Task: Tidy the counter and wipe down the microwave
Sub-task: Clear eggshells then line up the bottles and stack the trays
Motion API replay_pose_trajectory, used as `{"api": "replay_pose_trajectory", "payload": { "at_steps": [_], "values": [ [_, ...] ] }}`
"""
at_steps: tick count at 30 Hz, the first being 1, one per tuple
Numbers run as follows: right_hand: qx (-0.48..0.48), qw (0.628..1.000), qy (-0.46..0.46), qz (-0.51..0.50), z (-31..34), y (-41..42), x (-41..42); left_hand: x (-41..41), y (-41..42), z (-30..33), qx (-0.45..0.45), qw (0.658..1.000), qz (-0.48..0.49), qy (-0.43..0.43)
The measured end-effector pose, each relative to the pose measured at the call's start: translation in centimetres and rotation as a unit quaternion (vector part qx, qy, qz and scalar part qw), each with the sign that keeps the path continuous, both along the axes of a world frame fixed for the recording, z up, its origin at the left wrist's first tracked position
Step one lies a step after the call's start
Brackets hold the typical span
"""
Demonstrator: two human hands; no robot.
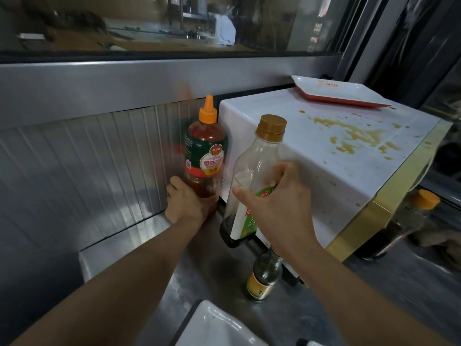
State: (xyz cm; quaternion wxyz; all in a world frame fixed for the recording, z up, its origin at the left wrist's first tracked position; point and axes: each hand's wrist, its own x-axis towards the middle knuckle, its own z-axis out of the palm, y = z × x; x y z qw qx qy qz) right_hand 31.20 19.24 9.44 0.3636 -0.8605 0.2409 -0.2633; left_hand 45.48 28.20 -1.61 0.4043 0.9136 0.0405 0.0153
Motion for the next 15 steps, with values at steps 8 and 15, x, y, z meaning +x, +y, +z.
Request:
{"api": "replay_pose_trajectory", "payload": {
  "at_steps": [8,15],
  "values": [
    [-0.003,1.000,0.009,0.000,-0.2,0.1,-0.1,-0.2,1.7,0.8,0.014,0.998,-0.043,0.042],
    [-0.011,1.000,0.018,0.009,-0.6,2.2,0.4,-1.1,7.2,3.4,0.135,0.984,-0.109,0.028]
  ]
}}
